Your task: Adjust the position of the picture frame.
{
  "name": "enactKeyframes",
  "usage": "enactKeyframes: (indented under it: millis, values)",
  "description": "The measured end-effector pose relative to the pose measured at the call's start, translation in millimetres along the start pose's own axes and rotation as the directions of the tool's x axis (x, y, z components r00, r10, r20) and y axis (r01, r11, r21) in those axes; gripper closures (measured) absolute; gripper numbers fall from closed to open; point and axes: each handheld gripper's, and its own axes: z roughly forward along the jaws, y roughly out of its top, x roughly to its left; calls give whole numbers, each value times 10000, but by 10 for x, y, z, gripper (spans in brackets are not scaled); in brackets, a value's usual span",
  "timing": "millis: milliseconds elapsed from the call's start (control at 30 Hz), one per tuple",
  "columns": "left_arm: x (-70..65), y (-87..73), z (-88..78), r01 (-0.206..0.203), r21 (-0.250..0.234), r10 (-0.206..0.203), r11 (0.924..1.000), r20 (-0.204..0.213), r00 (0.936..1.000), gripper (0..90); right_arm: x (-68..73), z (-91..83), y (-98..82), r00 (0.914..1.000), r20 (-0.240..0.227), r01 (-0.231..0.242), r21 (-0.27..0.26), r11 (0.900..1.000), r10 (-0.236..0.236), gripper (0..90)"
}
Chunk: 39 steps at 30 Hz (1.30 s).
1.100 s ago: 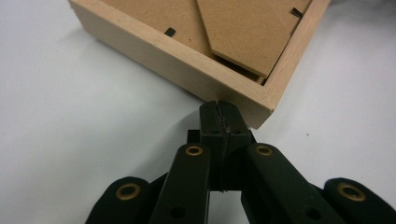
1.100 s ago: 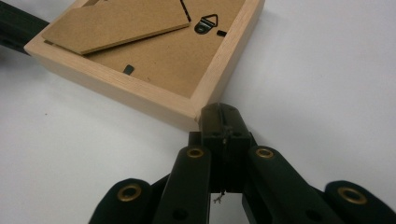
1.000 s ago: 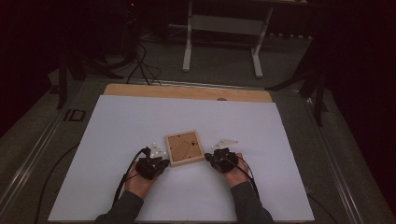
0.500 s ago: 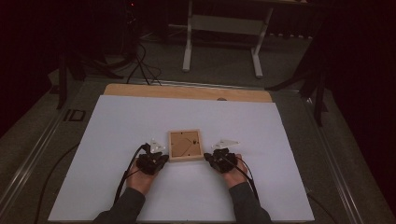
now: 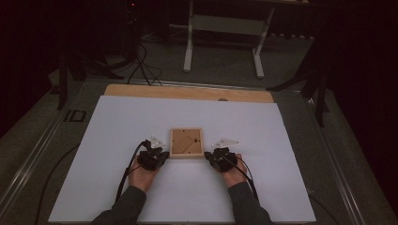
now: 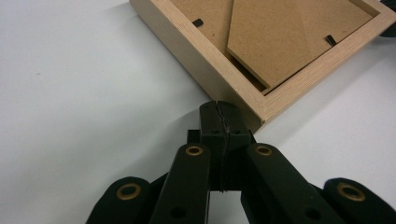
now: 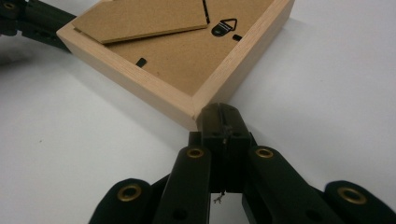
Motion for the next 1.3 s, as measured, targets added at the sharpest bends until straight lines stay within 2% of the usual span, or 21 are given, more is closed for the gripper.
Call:
enactKeyframes:
  millis: [200,567,800,1067,1300]
  values:
    - [19,25,12,-49,86,48,10000,98,9999,900,-37,28,21,9999,39,-166,-66,9998,166,900]
    - [75,77,31,15,213,-12,9998,-153,9999,900,-25,70,43,10000,10,-43,-147,9999,44,900]
    - [127,107,49,241,254,-236,9994,-196,9995,900,-36,107,58,9999,-143,-70,-231,9997,67,900]
    - [116,115,59,238,232,-230,9994,-349,9991,900,-63,152,75,9998,-118,-177,-201,9996,175,899]
    - [109,120,70,274,198,-268,9994,-316,9991,900,-87,155,75,9996,-111,-251,-235,9994,248,899]
